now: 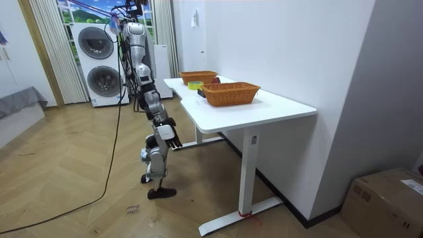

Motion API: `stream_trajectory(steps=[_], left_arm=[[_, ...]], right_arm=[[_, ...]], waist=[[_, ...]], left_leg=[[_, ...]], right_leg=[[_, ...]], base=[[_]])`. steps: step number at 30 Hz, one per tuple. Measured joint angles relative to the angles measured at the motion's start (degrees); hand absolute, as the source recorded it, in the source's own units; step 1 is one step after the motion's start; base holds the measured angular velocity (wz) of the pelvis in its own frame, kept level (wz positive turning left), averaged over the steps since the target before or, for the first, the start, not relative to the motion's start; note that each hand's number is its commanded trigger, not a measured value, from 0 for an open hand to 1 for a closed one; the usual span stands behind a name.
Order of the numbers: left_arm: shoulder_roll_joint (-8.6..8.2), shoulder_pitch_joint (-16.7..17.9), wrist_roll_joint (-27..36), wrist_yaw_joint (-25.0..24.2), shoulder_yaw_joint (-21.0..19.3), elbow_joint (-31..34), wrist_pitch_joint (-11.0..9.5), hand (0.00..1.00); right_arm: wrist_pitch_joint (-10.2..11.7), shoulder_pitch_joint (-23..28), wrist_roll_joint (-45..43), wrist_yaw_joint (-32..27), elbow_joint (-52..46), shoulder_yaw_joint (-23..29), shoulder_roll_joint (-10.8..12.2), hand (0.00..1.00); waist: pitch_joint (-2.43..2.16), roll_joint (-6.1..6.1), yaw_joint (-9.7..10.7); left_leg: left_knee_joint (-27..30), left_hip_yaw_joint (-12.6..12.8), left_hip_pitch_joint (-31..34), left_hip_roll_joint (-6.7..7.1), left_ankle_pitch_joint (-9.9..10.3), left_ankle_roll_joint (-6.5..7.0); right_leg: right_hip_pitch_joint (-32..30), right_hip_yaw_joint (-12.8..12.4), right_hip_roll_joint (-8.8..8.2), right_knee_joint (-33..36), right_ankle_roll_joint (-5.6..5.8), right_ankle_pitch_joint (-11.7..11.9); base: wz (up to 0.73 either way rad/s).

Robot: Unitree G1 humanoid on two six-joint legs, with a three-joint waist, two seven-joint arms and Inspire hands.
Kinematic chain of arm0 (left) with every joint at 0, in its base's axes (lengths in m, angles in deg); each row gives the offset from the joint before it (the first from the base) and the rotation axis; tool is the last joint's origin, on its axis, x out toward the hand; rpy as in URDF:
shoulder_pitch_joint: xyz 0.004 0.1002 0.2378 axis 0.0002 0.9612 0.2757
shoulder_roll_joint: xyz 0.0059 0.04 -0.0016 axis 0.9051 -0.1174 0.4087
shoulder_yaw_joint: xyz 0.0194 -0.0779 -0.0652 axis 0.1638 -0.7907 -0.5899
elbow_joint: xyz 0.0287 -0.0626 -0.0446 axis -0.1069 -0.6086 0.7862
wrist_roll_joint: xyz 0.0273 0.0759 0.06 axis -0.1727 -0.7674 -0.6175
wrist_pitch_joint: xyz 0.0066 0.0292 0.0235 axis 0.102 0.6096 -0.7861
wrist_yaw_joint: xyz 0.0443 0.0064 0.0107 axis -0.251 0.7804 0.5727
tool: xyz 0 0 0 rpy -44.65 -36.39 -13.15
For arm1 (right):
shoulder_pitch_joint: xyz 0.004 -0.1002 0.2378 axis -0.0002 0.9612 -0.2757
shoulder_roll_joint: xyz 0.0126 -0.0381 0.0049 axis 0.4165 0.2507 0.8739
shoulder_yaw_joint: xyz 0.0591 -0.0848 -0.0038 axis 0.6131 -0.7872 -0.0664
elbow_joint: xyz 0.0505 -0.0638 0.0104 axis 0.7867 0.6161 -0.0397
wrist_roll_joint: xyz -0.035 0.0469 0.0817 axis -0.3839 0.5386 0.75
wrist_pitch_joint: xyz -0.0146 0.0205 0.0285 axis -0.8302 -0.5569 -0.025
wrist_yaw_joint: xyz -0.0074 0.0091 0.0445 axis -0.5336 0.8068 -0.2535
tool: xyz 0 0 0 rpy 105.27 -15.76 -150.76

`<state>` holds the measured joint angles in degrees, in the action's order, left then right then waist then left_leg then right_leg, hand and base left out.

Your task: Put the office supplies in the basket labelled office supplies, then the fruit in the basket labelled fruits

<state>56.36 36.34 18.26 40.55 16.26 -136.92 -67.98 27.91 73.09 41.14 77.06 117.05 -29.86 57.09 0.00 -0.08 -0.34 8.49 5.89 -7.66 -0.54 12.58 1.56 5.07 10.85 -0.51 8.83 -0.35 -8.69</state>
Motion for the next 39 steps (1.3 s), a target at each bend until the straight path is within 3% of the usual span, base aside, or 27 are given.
stream_trajectory(steps=[27,34,39], left_arm=[[0.18,1.8,0.5,0.4,-1.2,0.3,0.0,0.00],[0.25,2.8,0.5,0.4,-2.9,-0.1,0.1,0.00],[0.53,3.3,0.2,0.5,-8.1,0.0,0.3,0.00]], right_arm=[[0.0,0.4,1.4,-2.5,1.0,0.4,0.2,0.00],[0.0,0.8,1.7,-5.6,1.1,3.6,0.1,0.00],[-0.1,0.7,2.7,-8.2,1.1,10.9,-0.4,0.00]], waist=[[0.06,0.30,0.2],[0.14,0.35,0.3],[0.13,0.57,0.4]], left_leg=[[-0.6,0.1,-0.1,0.04,0.0,0.01],[-0.8,0.1,-1.7,0.03,0.1,0.04],[-0.9,0.2,-1.8,0.07,0.2,0.13]], right_leg=[[0.0,-0.2,0.05,-0.2,0.02,0.0],[1.0,-0.6,0.09,-0.2,0.17,-0.1],[0.9,-0.9,0.01,-0.1,0.29,-0.3]], base=[[0.00],[-0.01],[0.00]])
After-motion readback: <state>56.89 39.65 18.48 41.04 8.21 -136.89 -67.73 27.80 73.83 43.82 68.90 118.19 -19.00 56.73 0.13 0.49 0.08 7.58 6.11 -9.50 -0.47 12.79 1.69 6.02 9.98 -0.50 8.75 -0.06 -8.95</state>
